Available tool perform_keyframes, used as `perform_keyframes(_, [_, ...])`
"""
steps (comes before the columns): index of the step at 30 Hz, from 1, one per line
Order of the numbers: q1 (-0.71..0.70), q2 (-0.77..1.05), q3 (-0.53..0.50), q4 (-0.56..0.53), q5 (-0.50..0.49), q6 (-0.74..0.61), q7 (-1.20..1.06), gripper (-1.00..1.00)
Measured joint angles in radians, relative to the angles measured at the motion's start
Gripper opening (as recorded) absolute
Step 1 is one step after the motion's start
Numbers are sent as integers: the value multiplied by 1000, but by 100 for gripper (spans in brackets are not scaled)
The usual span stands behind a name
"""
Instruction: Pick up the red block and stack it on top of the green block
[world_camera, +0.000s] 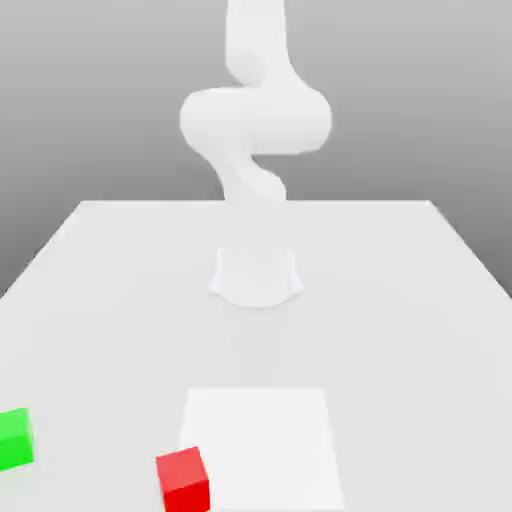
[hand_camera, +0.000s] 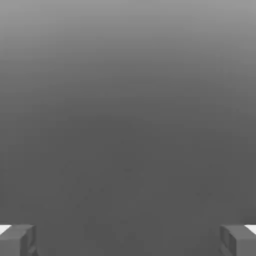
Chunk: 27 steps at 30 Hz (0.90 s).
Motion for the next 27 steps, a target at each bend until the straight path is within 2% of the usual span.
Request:
perform_keyframes(10, [83,370,-134,-42,90,121,-248,0])
perform_keyframes(17, [96,624,-181,-70,148,204,-417,0])
perform_keyframes(27, [56,968,-193,-107,128,347,-572,0])
